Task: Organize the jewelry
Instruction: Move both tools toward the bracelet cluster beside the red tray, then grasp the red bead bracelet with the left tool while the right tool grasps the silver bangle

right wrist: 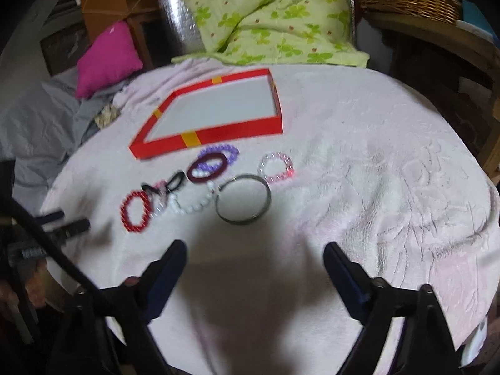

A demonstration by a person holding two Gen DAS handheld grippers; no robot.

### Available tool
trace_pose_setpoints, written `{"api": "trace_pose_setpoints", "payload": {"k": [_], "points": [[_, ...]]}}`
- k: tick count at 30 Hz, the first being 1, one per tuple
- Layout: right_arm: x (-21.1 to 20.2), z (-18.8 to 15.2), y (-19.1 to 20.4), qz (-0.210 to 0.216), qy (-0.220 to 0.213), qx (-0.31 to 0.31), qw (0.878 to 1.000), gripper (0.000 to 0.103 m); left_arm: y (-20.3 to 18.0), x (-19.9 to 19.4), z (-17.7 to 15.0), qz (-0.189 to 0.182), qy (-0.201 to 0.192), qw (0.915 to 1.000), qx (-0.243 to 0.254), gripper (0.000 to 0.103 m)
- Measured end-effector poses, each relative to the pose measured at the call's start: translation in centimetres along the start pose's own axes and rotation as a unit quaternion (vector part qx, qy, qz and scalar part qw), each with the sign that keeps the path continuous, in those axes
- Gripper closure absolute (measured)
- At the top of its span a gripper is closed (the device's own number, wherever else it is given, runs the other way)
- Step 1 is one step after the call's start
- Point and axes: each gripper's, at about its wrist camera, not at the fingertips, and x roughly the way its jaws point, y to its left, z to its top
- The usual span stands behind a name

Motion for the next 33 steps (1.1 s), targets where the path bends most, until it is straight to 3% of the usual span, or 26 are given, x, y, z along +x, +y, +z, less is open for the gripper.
{"api": "trace_pose_setpoints", "payload": {"k": [3, 6, 9, 12, 16, 22, 25, 26, 27, 29, 30, 33], "points": [[1.4, 0.2, 0.1, 0.017, 0.016, -0.012, 1.0, 0.027, 0.0, 1.5, 0.5, -0.014, 0.016, 0.9998, -0.002, 0.006], [2.5, 1.2, 1.0, 0.033, 0.012, -0.024, 0.999, 0.028, -0.8, 2.4, 0.5, -0.023, 0.028, 0.9993, 0.011, 0.011], [4.5, 2.1, 1.6, 0.005, 0.023, -0.037, 0.999, 0.029, -1.5, 2.6, 0.4, -0.035, 0.031, 0.9986, 0.023, 0.011], [6.4, 2.4, 1.3, -0.006, 0.054, -0.028, 0.998, 0.04, -1.6, 2.3, 0.2, -0.062, 0.034, 0.9972, 0.025, 0.011], [6.8, 2.9, 1.2, 0.0, 0.044, -0.029, 0.999, 0.04, -2.4, 2.6, 0.4, -0.092, 0.04, 0.9948, 0.019, 0.011], [7.4, 3.1, 2.2, -0.002, 0.032, -0.06, 0.998, 0.045, -3.2, 3.6, 1.3, -0.106, 0.048, 0.9932, 0.005, 0.013], [7.6, 3.2, 2.3, 0.0, 0.028, -0.06, 0.998, 0.045, -2.9, 4.1, 1.9, -0.09, 0.036, 0.9953, 0.006, 0.035], [7.5, 3.2, 2.2, 0.001, 0.027, -0.058, 0.998, 0.045, -2.7, 4.1, 2.0, -0.09, 0.029, 0.9955, 0.009, 0.048], [7.5, 3.2, 2.3, 0.001, 0.026, -0.058, 0.998, 0.045, -2.5, 4.1, 2.1, -0.094, 0.022, 0.9953, 0.01, 0.06], [7.3, 3.0, 2.2, -0.002, 0.026, -0.059, 0.998, 0.045, -2.1, 4.2, 2.2, -0.111, 0.017, 0.9937, 0.004, 0.074], [7.1, 2.9, 2.0, -0.002, 0.026, -0.057, 0.998, 0.045, -2.0, 4.4, 2.2, -0.129, 0.017, 0.9915, 0.001, 0.086], [6.8, 2.8, 1.6, 0.0, 0.026, -0.048, 0.999, 0.045, -2.0, 4.7, 1.9, -0.158, 0.013, 0.9873, -0.006, 0.091]]}}
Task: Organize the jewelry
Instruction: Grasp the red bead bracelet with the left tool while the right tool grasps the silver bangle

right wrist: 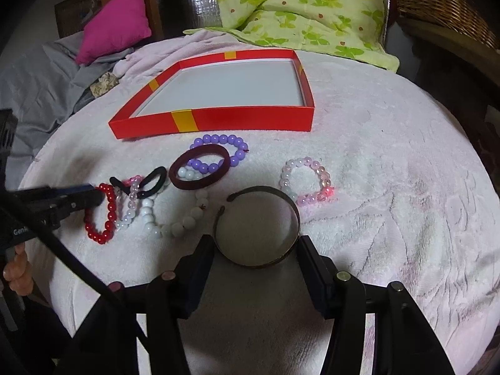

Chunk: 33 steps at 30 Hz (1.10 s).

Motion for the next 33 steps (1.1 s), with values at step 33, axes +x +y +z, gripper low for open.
{"api": "trace_pose_setpoints", "payload": {"k": [33], "points": [[-2.9, 3.9, -2.5, 0.045, -0.094, 0.106, 0.989, 0.084, 0.7, -6.6, 2.9, -0.071, -0.113, 0.9911, -0.006, 0.094]]}}
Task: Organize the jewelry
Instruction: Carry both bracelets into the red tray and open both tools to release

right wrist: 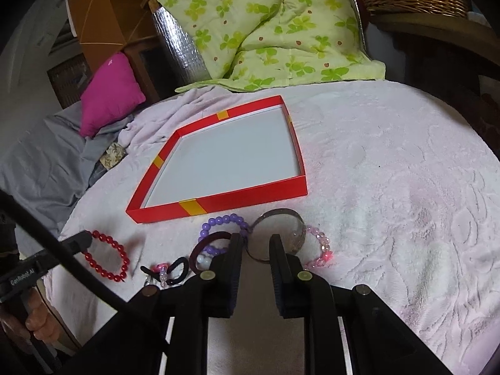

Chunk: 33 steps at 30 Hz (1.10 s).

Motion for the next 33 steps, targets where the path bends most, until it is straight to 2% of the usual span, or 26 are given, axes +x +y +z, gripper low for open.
{"api": "trace_pose_setpoints", "payload": {"k": [2, 3, 4, 5, 6, 8, 10, 13, 16, 21, 24, 26, 32, 33], "points": [[0.1, 0.1, -0.1, 0.002, 0.007, -0.003, 1.0, 0.079, -0.1, 0.2, -0.1, 0.003, 0.004, 1.0, 0.002, 0.094], [0.5, 0.3, 0.0, -0.006, 0.016, -0.01, 1.0, 0.062, -0.1, 0.3, -0.2, 0.006, 0.006, 1.0, 0.003, 0.094], [0.9, 0.4, 0.1, -0.019, 0.019, -0.017, 1.0, 0.035, -0.1, 0.4, -0.3, 0.008, 0.007, 0.9999, 0.004, 0.094], [1.1, 0.5, 0.1, -0.026, 0.014, -0.022, 0.999, 0.026, -0.1, 0.5, -0.4, 0.008, 0.009, 0.9999, 0.003, 0.094], [1.3, 0.6, 0.2, -0.028, 0.003, -0.031, 0.999, 0.022, -0.1, 0.5, -0.4, 0.008, 0.01, 0.9999, 0.002, 0.094], [2.6, 1.1, 0.2, -0.033, 0.008, -0.049, 0.998, 0.026, -0.1, 0.6, -0.5, 0.01, 0.012, 0.9999, 0.004, 0.094], [4.4, 1.5, -0.4, -0.036, 0.035, -0.04, 0.998, 0.044, -0.1, 0.7, -0.6, 0.014, 0.013, 0.9998, 0.007, 0.094], [6.2, 1.7, -1.1, -0.022, 0.082, -0.04, 0.996, 0.043, 0.0, 0.9, -0.7, 0.018, 0.017, 0.9996, 0.012, 0.094], [6.3, 1.6, -0.8, -0.025, 0.082, -0.068, 0.994, 0.043, 0.1, 1.1, -0.7, 0.015, 0.021, 0.9996, 0.011, 0.094], [7.2, 0.3, 0.5, -0.032, 0.11, -0.129, 0.985, 0.039, -0.4, 1.0, -0.7, 0.009, 0.023, 0.9996, 0.014, 0.094], [6.8, -0.3, 1.1, -0.024, 0.111, -0.16, 0.981, 0.033, -0.2, 0.9, -0.6, 0.008, 0.022, 0.9997, 0.01, 0.094], [7.2, -0.5, 1.5, -0.036, 0.106, -0.174, 0.978, 0.032, -0.1, 0.9, -0.6, 0.008, 0.023, 0.9997, 0.004, 0.094], [8.2, 0.0, 1.3, -0.048, 0.084, -0.17, 0.981, 0.032, -0.1, 1.1, -0.7, 0.007, 0.028, 0.9996, 0.004, 0.094], [8.2, 0.3, 1.4, -0.046, 0.082, -0.165, 0.982, 0.039, 0.0, 1.1, -0.7, 0.008, 0.027, 0.9996, 0.002, 0.094]]}}
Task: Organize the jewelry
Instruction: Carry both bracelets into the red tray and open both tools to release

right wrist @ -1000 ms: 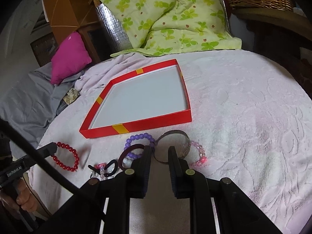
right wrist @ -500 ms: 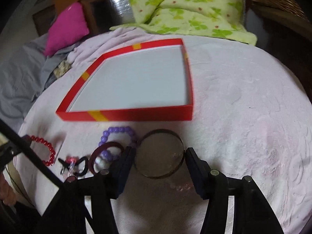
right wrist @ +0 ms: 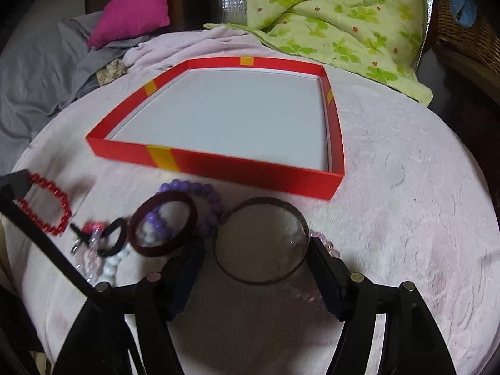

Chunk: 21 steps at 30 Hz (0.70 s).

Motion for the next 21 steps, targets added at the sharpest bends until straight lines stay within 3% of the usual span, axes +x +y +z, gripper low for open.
{"api": "trace_pose_setpoints", "payload": {"k": [9, 15, 18, 21], "points": [[-2.4, -0.2, -1.0, 0.006, -0.004, 0.023, 1.0, 0.039, 0.0, -0.8, 0.7, -0.011, -0.014, 0.9998, -0.003, 0.094], [-6.8, 1.6, -2.7, 0.012, -0.098, 0.09, 0.991, 0.039, -0.6, -1.9, 4.1, -0.019, -0.048, 0.9986, 0.003, 0.094], [-6.3, 3.6, -2.5, 0.017, -0.125, 0.116, 0.985, 0.039, -0.3, -1.0, 7.0, -0.012, -0.062, 0.998, 0.0, 0.094], [-4.2, 5.6, -2.2, 0.035, -0.125, 0.138, 0.982, 0.039, 0.1, 1.2, 8.7, 0.005, -0.064, 0.9979, -0.006, 0.094]]}}
